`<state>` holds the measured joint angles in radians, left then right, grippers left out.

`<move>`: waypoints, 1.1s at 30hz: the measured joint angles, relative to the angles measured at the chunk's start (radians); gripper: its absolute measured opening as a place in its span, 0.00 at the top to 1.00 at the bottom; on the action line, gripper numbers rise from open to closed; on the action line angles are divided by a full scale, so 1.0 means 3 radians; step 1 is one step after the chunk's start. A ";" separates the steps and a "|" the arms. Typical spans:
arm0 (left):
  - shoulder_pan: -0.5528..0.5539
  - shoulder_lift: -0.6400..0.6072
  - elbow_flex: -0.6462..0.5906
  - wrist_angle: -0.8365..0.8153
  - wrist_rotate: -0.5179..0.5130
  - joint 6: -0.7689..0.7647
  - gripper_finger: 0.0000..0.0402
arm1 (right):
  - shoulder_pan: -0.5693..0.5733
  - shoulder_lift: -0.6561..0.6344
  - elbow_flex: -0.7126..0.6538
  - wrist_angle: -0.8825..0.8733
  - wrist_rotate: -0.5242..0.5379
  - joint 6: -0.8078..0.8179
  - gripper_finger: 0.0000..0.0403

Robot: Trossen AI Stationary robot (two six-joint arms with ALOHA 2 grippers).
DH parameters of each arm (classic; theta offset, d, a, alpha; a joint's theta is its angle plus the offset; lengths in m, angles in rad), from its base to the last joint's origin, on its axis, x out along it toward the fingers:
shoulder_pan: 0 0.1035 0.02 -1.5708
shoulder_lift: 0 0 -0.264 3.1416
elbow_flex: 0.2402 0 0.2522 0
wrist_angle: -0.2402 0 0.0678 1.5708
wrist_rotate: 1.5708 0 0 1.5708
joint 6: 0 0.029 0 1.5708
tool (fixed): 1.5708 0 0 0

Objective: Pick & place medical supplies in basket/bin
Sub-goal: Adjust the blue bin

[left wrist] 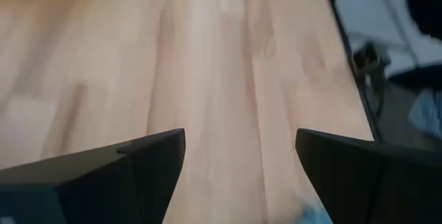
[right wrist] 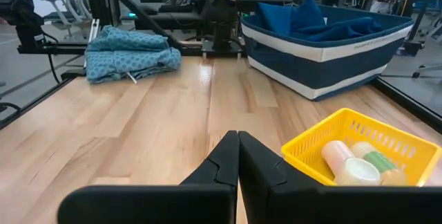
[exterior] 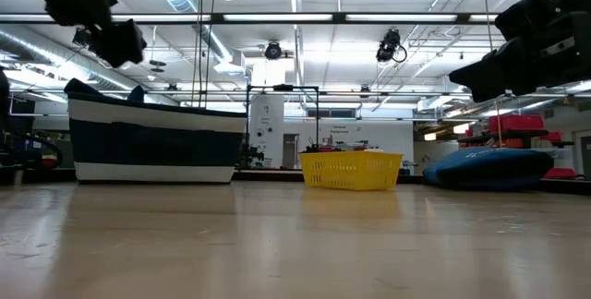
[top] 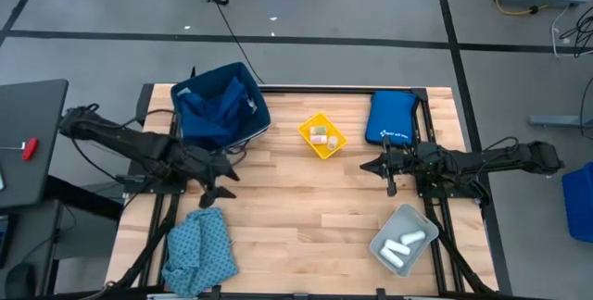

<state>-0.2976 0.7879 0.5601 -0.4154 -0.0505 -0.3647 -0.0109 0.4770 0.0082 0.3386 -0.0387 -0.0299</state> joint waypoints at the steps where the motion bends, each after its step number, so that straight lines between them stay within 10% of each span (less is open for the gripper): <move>1: -0.0044 0.0050 0.0092 -0.0184 0.0000 -0.0082 0.30 | 0.0000 0.0000 0.0000 -0.0001 0.0000 0.0000 0.98; 17: -0.0405 0.0901 0.0285 -0.0976 0.0054 -0.0829 0.30 | 0.0000 0.0001 0.0000 -0.0001 -0.0001 0.0000 0.98; 33: -0.0052 0.0879 0.0717 -0.1710 -0.1956 -0.0470 0.30 | 0.0001 0.0001 0.0000 0.0009 0.0006 -0.0039 0.98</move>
<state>-0.3134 1.0517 0.7752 -0.9285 -0.6374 -0.5056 -0.0105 0.4774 0.0082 0.3412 -0.0368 -0.0418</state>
